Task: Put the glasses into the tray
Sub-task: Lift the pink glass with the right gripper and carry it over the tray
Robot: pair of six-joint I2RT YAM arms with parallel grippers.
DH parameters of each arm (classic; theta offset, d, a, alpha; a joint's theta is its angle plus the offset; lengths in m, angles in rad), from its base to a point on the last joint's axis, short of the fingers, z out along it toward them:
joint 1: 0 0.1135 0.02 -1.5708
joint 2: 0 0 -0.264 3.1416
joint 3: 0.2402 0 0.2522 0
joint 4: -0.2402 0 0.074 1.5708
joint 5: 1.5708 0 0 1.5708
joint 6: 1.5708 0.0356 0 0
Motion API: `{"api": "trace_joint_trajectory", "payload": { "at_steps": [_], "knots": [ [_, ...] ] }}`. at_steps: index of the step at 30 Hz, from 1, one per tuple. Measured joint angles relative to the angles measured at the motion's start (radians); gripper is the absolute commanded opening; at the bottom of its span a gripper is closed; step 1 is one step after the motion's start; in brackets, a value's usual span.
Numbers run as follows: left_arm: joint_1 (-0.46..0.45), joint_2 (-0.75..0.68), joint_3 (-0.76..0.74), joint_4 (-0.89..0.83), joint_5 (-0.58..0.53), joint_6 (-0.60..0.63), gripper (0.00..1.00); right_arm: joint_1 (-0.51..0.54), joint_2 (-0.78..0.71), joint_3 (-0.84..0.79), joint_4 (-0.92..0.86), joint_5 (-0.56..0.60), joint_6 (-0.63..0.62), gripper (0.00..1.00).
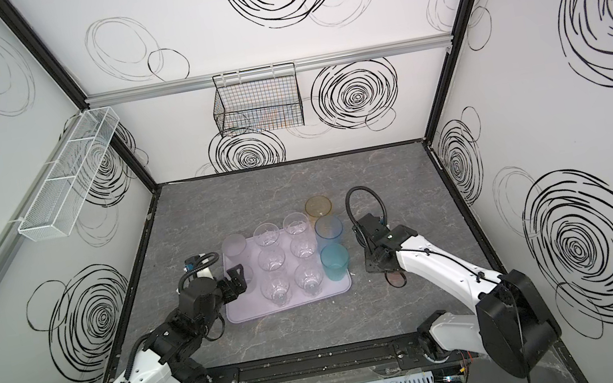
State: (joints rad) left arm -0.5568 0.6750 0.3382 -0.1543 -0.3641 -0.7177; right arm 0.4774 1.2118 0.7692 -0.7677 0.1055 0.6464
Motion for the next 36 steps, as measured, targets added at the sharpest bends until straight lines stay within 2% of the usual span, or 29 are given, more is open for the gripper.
{"api": "trace_joint_trajectory", "payload": {
  "at_steps": [4,8,14,17,21,27,32,36],
  "knots": [
    [0.024,0.005,0.0,-0.002,0.001,0.0,0.96,0.002,-0.026,0.073,-0.048,-0.001,-0.017,0.0],
    [0.051,-0.001,0.0,-0.006,0.002,0.0,0.96,0.061,-0.025,0.245,-0.127,0.02,-0.026,0.0],
    [0.134,-0.006,0.067,-0.073,0.014,0.039,0.96,0.355,0.087,0.663,-0.193,0.09,-0.008,0.0],
    [0.211,-0.008,0.143,-0.112,0.001,0.084,0.96,0.529,0.214,0.843,-0.187,0.106,0.0,0.0],
    [0.357,-0.03,0.189,-0.126,-0.049,0.137,0.96,0.682,0.41,0.988,-0.123,0.064,-0.019,0.0],
    [0.484,-0.012,0.197,-0.146,-0.082,0.18,0.96,0.785,0.686,1.143,-0.059,-0.036,-0.048,0.0],
    [0.65,0.023,0.188,-0.143,0.009,0.171,0.96,0.824,0.803,1.214,-0.028,-0.089,-0.069,0.0],
    [0.684,0.041,0.172,-0.136,0.102,0.137,0.96,0.845,0.849,1.215,-0.026,-0.125,-0.083,0.0]
  ]
}}
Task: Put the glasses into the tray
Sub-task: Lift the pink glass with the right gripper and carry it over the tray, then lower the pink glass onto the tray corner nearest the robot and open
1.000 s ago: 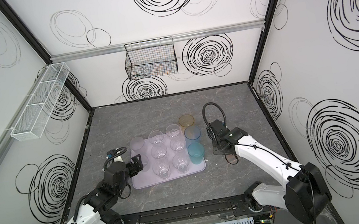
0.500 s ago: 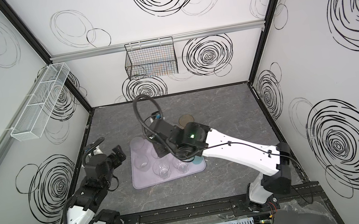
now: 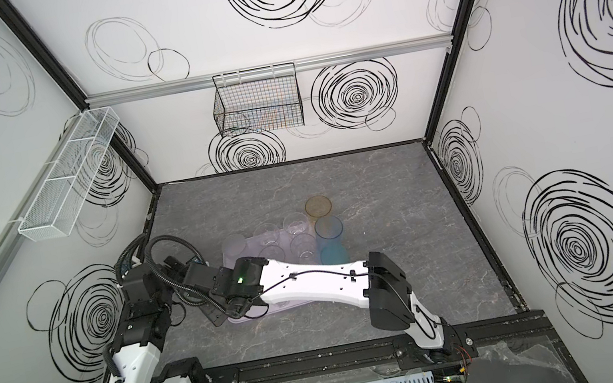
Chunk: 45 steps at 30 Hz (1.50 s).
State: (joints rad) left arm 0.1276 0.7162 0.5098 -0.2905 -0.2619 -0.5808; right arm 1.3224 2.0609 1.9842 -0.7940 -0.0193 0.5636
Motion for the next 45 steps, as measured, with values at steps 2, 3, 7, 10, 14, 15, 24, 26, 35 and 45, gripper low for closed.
{"api": "trace_joint_trajectory", "payload": {
  "at_steps": [2,3,7,10,14,15,24,26,35,45],
  "knots": [
    [0.009,0.003,-0.01,0.002,0.029,-0.016,0.96,0.006,0.023,0.0,0.0,-0.004,-0.009,0.0],
    [0.014,0.003,-0.015,0.002,0.039,-0.023,0.96,0.007,0.034,-0.001,0.0,-0.004,-0.014,0.0],
    [0.027,0.0,-0.032,0.001,0.058,-0.046,0.96,0.008,0.063,-0.021,0.008,0.011,-0.034,0.0],
    [0.032,-0.013,-0.04,0.0,0.058,-0.056,0.96,0.005,0.077,-0.048,0.017,0.038,-0.05,0.0],
    [0.033,-0.023,-0.047,0.001,0.06,-0.065,0.96,-0.011,0.097,-0.088,0.04,0.05,-0.067,0.0],
    [0.034,-0.023,-0.048,0.002,0.062,-0.067,0.96,-0.016,0.101,-0.101,0.048,0.05,-0.069,0.0],
    [0.038,-0.024,-0.064,0.015,0.084,-0.074,0.96,-0.05,0.129,-0.134,0.096,0.056,-0.09,0.0],
    [0.038,-0.024,-0.064,0.021,0.086,-0.074,0.96,-0.055,0.132,-0.134,0.104,0.056,-0.093,0.0],
    [0.038,-0.026,-0.065,0.029,0.09,-0.074,0.96,-0.06,0.147,-0.118,0.109,0.05,-0.105,0.25],
    [0.038,-0.027,-0.065,0.028,0.088,-0.075,0.96,-0.06,0.152,0.012,0.032,0.051,-0.124,0.43]
  ]
}}
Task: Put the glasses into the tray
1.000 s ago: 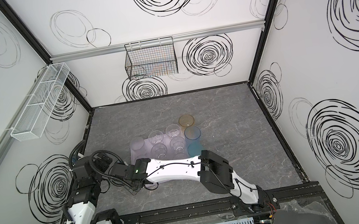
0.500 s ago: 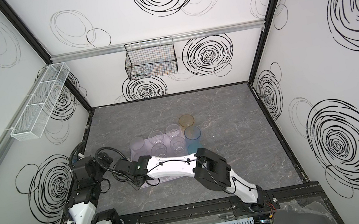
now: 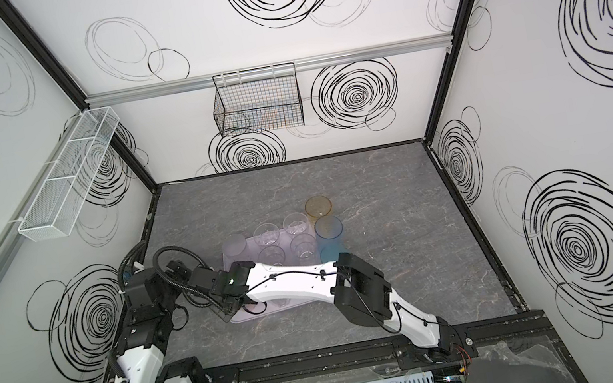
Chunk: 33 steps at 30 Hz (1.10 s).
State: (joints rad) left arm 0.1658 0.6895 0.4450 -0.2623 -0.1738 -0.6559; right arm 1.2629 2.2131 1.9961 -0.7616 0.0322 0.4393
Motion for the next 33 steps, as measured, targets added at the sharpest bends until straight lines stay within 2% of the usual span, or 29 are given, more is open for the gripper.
{"api": "trace_joint_trajectory", "payload": {
  "at_steps": [7,12,20,25,31,33],
  "knots": [
    [0.0,-0.009,0.004,-0.005,0.0,-0.01,0.96,-0.022,-0.084,0.031,-0.068,0.033,-0.011,0.44],
    [-0.028,-0.005,0.041,-0.01,-0.003,0.031,0.96,-0.119,-0.245,-0.021,-0.071,0.087,-0.014,0.45],
    [-0.097,-0.024,0.106,0.0,-0.037,0.123,0.96,-0.403,-0.448,-0.162,-0.042,0.164,-0.031,0.45],
    [-0.109,-0.021,0.106,0.009,-0.035,0.163,0.96,-0.578,-0.6,-0.414,0.055,0.164,-0.032,0.48],
    [-0.124,0.02,0.13,0.065,-0.047,0.204,0.96,-0.828,-0.834,-0.721,0.257,0.139,-0.031,0.62],
    [-0.129,0.042,0.14,0.106,-0.064,0.227,0.96,-0.947,-0.905,-0.808,0.356,0.124,-0.017,0.76]
  ]
}}
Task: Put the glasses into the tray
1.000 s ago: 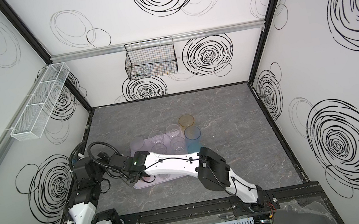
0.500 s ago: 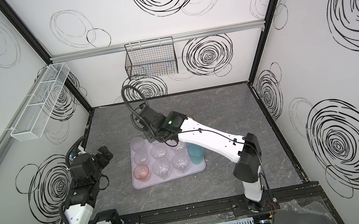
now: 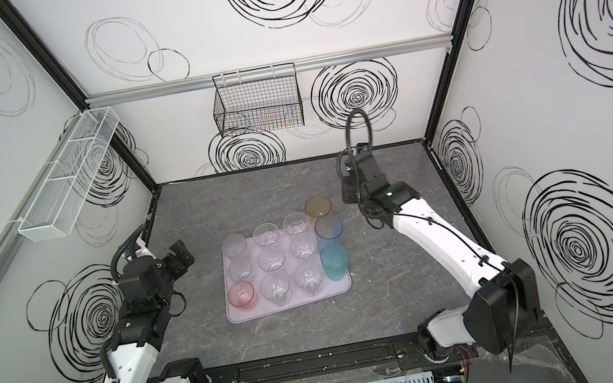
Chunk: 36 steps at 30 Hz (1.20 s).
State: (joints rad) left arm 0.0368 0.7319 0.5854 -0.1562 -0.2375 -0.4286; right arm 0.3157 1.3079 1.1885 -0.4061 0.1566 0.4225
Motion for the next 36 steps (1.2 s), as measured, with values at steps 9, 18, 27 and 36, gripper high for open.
{"api": "trace_joint_trajectory", "payload": {
  "at_steps": [9,18,27,36],
  "knots": [
    [-0.214,0.034,-0.116,0.444,-0.268,0.214,0.96,-0.279,-0.126,-0.449,0.581,0.077,-0.071,1.0],
    [-0.333,0.293,-0.331,0.908,-0.609,0.385,0.96,-0.299,-0.031,-0.688,0.894,0.289,-0.176,1.0],
    [-0.369,0.591,-0.504,1.416,-0.728,0.532,0.96,-0.31,0.111,-0.847,1.191,0.255,-0.24,1.0],
    [-0.227,0.669,-0.512,1.563,-0.497,0.426,0.96,-0.314,0.158,-0.888,1.363,0.127,-0.282,1.0]
  ]
}}
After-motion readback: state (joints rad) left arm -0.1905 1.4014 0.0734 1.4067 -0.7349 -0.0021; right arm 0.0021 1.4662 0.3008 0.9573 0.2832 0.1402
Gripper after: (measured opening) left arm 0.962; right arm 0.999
